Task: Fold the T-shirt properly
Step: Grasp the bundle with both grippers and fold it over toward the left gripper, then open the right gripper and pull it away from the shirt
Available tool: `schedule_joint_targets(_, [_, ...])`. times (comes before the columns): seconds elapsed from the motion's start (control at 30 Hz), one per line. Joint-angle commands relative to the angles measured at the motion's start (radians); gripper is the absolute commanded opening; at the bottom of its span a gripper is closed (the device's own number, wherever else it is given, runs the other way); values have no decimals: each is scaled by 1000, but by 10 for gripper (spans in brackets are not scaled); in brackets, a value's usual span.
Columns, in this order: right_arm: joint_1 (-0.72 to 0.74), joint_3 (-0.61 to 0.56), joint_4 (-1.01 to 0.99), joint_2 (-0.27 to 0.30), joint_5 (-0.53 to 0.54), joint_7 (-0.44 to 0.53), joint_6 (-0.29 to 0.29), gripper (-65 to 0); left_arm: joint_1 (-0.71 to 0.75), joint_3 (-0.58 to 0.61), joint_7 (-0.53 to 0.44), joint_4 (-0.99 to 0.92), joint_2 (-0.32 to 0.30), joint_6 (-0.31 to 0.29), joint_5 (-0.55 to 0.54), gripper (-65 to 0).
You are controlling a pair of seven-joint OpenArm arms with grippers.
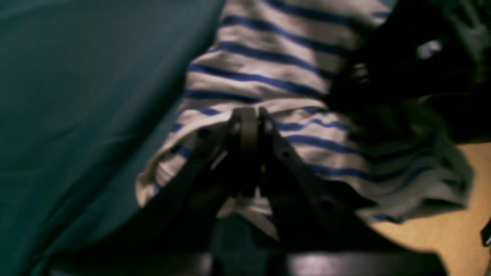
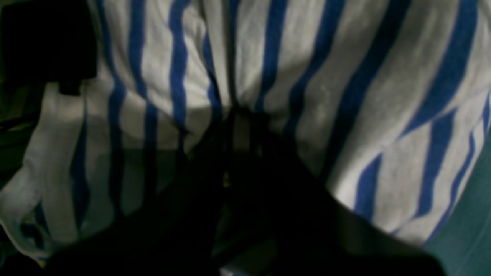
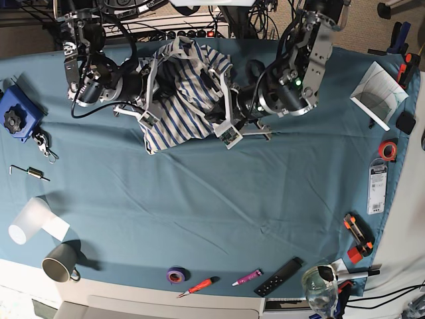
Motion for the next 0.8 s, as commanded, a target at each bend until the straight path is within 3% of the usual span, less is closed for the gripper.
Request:
schedule_joint_targets(0.0, [9, 0, 7, -5, 2, 34, -7, -650, 2, -2, -20, 47, 5, -1, -16, -650])
schedule_joint_targets(0.2, [35, 29, 12, -8, 79, 40, -11, -650, 102, -2, 1, 192, 5, -2, -11, -650])
schedule_joint_targets(0.43, [80, 262, 12, -55, 220, 41, -9, -650, 125, -2, -18, 197, 0, -1, 41, -650])
schedule_joint_targets(0.77, [92, 475, 12, -55, 210, 69, -8, -650, 156, 23, -17, 139, 0, -35, -1, -650])
